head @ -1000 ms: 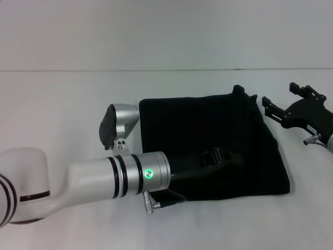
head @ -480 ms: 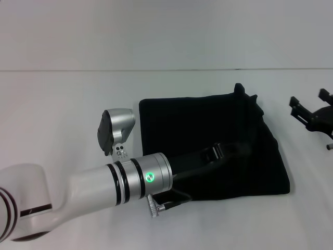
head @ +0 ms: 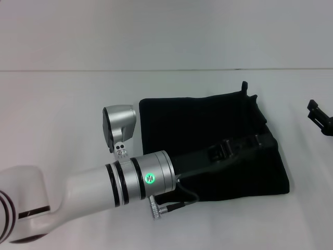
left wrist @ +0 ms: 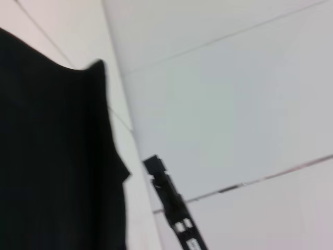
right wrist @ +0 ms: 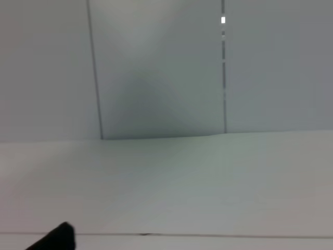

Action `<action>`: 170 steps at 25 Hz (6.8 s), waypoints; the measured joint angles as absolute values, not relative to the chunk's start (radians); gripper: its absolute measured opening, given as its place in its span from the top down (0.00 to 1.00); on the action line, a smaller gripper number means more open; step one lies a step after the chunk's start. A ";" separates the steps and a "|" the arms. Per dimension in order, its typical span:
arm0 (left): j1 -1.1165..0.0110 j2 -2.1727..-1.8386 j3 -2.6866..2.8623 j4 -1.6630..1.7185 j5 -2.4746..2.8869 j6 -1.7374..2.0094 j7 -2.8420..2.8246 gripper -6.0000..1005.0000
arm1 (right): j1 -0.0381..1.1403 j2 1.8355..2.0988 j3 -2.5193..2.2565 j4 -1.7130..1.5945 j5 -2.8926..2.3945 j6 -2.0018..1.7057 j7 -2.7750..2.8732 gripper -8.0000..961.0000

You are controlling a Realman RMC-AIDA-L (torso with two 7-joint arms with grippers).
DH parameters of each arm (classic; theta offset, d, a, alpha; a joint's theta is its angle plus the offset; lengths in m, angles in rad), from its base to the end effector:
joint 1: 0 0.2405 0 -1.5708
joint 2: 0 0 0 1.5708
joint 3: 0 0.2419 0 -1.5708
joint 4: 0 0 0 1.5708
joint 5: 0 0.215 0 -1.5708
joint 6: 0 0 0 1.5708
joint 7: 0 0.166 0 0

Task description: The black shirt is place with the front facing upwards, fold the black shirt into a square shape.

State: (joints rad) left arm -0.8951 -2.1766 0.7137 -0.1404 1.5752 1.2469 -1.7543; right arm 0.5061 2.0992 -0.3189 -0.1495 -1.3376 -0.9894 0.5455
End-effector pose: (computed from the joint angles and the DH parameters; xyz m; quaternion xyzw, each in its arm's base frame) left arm -0.1404 0.3254 -0.1566 0.7130 0.5927 0.3681 0.0690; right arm 0.3476 0.3669 -0.0048 -0.7274 0.3142 0.2566 0.5534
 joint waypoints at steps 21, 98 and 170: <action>-0.480 -2.162 0.718 0.426 1.706 1.630 -1.277 0.06 | 0.447 2.097 -0.579 -0.260 -1.621 -1.519 0.923 0.13; -0.578 -2.020 0.679 0.464 1.981 1.349 -2.199 0.06 | 0.265 2.092 -0.474 -0.283 -1.749 -1.448 0.588 0.13; -0.747 -2.110 0.819 0.416 2.069 0.984 -2.340 0.89 | 0.253 2.094 -0.447 -0.285 -1.755 -1.497 0.572 0.13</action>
